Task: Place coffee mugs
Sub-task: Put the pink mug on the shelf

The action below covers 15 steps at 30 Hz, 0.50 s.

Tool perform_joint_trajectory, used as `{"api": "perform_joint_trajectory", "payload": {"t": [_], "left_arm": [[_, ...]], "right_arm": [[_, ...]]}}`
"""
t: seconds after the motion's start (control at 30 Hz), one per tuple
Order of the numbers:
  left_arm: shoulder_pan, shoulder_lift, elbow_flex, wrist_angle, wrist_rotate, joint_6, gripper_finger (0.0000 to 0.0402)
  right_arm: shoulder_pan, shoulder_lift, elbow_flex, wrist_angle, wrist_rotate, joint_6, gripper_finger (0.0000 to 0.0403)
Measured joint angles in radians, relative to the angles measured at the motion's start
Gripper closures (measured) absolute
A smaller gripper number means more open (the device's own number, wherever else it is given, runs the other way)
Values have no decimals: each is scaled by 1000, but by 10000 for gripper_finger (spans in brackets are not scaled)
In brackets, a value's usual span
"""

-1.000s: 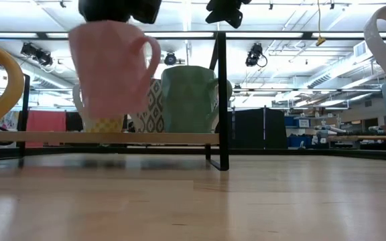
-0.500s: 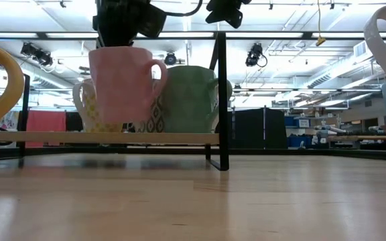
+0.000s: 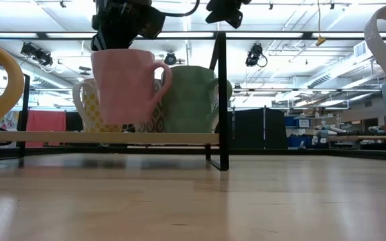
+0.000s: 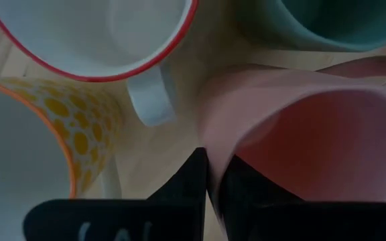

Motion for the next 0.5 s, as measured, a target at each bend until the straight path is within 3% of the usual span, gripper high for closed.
{"api": "perform_joint_trajectory", "payload": {"t": [0.5], "left_arm": [[-2, 38, 0, -22, -16, -1, 372]], "right_arm": [[0, 0, 0, 0, 0, 0, 240]]}}
